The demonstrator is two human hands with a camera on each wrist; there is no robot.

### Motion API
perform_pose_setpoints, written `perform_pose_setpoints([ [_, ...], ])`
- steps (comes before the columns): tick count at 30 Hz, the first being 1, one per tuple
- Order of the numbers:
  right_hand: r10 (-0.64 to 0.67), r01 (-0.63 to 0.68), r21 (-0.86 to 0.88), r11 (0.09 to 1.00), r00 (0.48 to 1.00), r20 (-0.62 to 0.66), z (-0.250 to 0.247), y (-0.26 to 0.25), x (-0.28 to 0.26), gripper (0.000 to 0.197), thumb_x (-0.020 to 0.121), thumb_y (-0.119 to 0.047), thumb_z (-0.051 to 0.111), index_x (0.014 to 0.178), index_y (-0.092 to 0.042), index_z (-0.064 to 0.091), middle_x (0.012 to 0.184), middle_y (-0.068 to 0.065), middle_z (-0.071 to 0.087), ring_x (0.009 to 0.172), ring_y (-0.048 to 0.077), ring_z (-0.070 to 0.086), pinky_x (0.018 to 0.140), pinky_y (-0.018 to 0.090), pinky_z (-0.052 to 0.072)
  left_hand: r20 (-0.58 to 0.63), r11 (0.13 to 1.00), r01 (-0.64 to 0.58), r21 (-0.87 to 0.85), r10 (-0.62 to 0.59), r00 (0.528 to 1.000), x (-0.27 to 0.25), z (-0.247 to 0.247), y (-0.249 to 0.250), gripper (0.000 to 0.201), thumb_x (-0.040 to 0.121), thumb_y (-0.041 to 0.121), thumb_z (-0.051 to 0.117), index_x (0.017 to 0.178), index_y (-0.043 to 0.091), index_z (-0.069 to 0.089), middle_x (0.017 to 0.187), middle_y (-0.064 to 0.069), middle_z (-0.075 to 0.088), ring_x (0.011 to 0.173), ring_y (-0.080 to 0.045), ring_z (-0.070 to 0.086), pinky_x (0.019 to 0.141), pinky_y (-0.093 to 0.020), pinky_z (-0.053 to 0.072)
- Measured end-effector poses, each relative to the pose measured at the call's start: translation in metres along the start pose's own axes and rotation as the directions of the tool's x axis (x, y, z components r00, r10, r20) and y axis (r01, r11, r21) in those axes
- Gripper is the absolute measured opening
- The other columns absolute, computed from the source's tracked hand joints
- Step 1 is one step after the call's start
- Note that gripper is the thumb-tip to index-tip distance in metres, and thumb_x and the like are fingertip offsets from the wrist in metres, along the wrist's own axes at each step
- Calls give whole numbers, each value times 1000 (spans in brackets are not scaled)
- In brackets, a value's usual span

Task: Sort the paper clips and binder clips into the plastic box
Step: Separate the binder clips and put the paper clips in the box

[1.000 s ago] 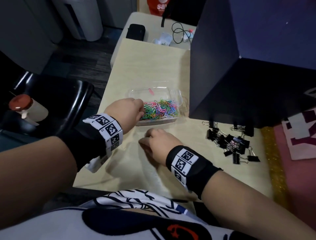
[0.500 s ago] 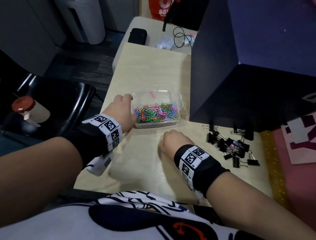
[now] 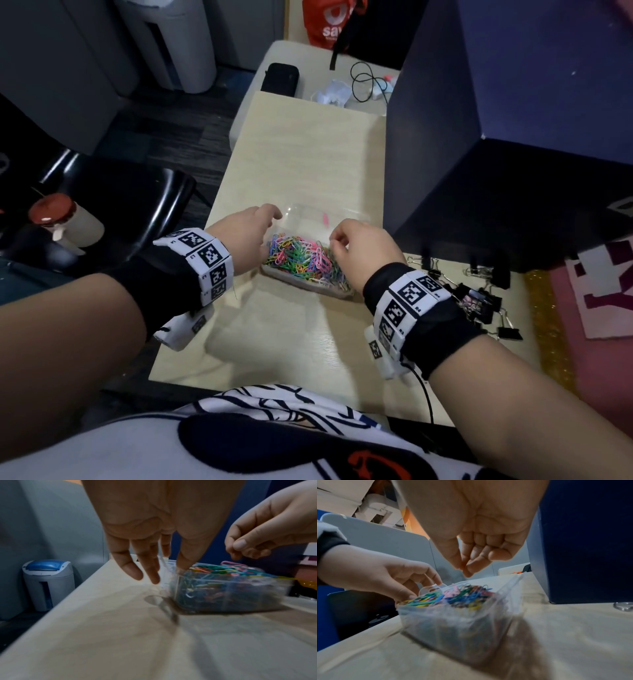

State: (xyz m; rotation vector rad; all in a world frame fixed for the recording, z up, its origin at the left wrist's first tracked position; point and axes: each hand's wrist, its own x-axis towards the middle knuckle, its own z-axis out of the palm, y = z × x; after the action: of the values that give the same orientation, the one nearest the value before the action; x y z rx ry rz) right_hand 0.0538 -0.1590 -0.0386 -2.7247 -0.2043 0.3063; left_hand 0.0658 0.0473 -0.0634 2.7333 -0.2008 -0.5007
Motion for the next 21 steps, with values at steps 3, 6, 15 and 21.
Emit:
perform_pose_setpoints([
  [3, -9, 16, -117, 993, 998, 59, -1, 5, 7, 21, 92, -17, 46, 101, -22, 64, 108, 4, 59, 98, 27, 58, 82, 36, 50, 64, 998, -56, 24, 55, 996, 0, -5, -1, 53, 86, 10, 56, 132, 25, 36, 127, 4, 54, 94, -17, 61, 88, -34, 48],
  [6, -73, 124, -334, 934, 984, 161, -1, 10, 9, 30, 90, -8, 46, 110, -20, 64, 115, 6, 54, 111, 29, 50, 90, 39, 46, 107, 990, -127, 66, 120, 987, -1, -8, 0, 50, 88, 7, 54, 131, 27, 38, 128, 7, 55, 91, -15, 61, 87, -31, 46],
  [15, -133, 243, -466, 851, 957, 256, 8, 14, 0, 20, 90, -31, 59, 107, -23, 65, 115, 5, 41, 113, 29, 36, 98, 38, 35, 143, 970, -161, 182, 136, 980, -1, -9, 8, 44, 91, 9, 49, 128, 30, 39, 107, -1, 63, 93, -23, 58, 74, -30, 41],
  [21, -125, 248, -477, 843, 953, 275, 12, 16, 2, 24, 90, -37, 59, 105, -20, 67, 115, 5, 43, 114, 28, 38, 100, 39, 35, 126, 975, -138, 174, 117, 985, -1, -9, 9, 43, 91, 9, 49, 127, 30, 40, 93, 3, 58, 81, -19, 51, 69, -29, 39],
])
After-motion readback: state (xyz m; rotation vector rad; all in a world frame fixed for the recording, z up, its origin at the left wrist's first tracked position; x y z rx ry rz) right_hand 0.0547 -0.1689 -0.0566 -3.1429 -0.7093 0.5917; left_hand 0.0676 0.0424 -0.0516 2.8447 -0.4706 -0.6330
